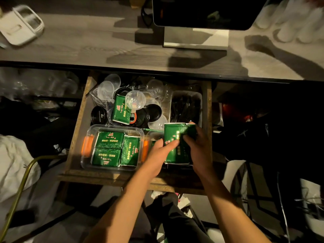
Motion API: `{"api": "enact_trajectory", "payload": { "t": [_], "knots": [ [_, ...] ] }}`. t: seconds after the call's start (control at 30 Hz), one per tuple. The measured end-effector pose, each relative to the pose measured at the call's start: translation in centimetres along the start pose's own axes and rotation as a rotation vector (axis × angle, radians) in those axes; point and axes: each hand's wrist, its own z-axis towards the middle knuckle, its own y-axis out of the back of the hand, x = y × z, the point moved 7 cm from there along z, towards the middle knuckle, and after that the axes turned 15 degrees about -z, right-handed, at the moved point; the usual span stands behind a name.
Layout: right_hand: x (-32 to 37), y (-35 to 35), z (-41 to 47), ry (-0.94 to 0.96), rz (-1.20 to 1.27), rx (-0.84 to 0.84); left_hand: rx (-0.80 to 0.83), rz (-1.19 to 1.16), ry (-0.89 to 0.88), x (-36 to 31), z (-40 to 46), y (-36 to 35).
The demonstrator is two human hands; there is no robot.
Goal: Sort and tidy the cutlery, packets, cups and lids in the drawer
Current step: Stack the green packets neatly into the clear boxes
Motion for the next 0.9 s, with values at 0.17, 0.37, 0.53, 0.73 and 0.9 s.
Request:
{"api": "enact_trajectory", "payload": {
  "t": [0.17,0.37,0.53,0.73,0.9],
  "knots": [
    [1.3,0.6,-0.2,0.186,-0.504,-0.127,-0.060,-0.091,-0.117,-1.2,-0.9,-0.2],
    [-0.8,-0.6,-1.1,-0.123,-0.237,0.117,-0.090,-0.070,-0.015,0.4,-1.1,-0.8],
    [-0.9,-1.4,-1.6,-0.127,-0.148,0.069,-0.155,-0.019,0.011,1.4,-0.7,-0.4],
    [-3.8,-1.2,-0.7,-0.106,-0.154,0.103,-0.120,-0.235,0.189,3.9,-0.8,0.8],
    [-8.7,-0.5,1.7,-0.197,-0.273,0.031,-0.261,-0.215,0.036,2.2,0.0,4.1]
  ]
}}
